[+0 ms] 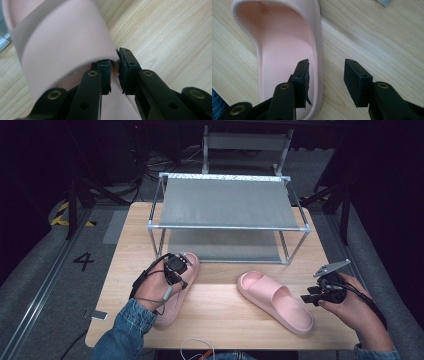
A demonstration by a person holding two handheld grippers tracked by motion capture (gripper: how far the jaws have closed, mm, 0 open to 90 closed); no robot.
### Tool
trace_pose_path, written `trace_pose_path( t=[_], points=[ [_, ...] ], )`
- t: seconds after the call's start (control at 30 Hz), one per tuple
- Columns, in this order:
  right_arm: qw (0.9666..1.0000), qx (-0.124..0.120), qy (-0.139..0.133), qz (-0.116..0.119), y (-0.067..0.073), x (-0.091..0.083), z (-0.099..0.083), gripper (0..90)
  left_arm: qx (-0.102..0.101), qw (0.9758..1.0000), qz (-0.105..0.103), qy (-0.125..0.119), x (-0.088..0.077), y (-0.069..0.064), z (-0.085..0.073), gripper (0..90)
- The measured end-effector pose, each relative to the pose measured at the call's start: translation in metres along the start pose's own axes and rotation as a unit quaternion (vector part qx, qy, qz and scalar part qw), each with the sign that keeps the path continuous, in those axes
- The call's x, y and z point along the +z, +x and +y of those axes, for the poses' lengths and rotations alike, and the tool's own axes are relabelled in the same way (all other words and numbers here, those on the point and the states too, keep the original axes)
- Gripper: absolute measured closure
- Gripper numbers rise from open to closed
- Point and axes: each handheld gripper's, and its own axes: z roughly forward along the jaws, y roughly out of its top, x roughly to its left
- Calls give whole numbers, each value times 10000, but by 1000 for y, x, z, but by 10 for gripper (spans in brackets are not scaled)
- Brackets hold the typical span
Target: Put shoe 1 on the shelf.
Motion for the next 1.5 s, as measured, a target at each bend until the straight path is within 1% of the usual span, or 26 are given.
trace_pose_path(
  t=[0.1,0.17,0.2,0.33,0.37,0.47,0.5,0.73,0.77,0.8,0.83,0.9,0.93,0.97,1.17,1.27,1.5],
  points=[
    [10000,-22,20,20,0,1,1,564,53,10000,-60,19,-5,-2,0,842],
    [10000,-42,5,23,1,2,2,565,108,9998,-150,-18,-9,-4,0,842],
    [10000,-48,6,36,1,2,3,565,130,9997,-186,-79,-11,-5,0,841],
    [10000,-43,-4,37,0,2,4,564,184,9995,-222,-90,-17,-9,1,846],
    [10000,-36,1,34,0,2,4,564,189,9995,-238,-47,-21,-11,1,846],
    [10000,-41,-19,58,0,2,5,564,213,9993,-300,-91,-26,-13,2,845],
    [10000,-54,-16,47,0,2,5,565,275,9990,-336,-70,-30,-13,3,846],
    [10000,-22,3,49,0,2,4,565,360,9986,-381,-99,-39,-18,8,845],
    [10000,-24,-16,52,0,2,4,565,378,9984,-409,-138,-42,-19,9,845],
    [10000,-11,-37,67,0,1,4,565,410,9983,-395,-129,-45,-20,10,844],
    [10000,-7,-55,55,0,0,3,565,424,9981,-410,-187,-48,-21,11,844],
    [10000,16,-63,60,0,-1,3,565,470,9979,-397,-201,-53,-22,13,845],
    [10000,18,-61,62,0,-1,2,565,533,9976,-386,-216,-56,-23,14,846],
    [10000,21,-56,48,-1,-1,2,566,539,9976,-383,-191,-59,-25,15,846],
    [9999,29,-89,46,-1,-3,1,566,764,9963,-334,-195,-73,-31,23,844],
    [9999,59,-99,46,-2,-4,0,566,783,9959,-359,-272,-80,-33,26,844],
    [9999,55,-102,61,-2,-4,1,566,902,9945,-406,-344,-96,-37,33,843]
  ],
)
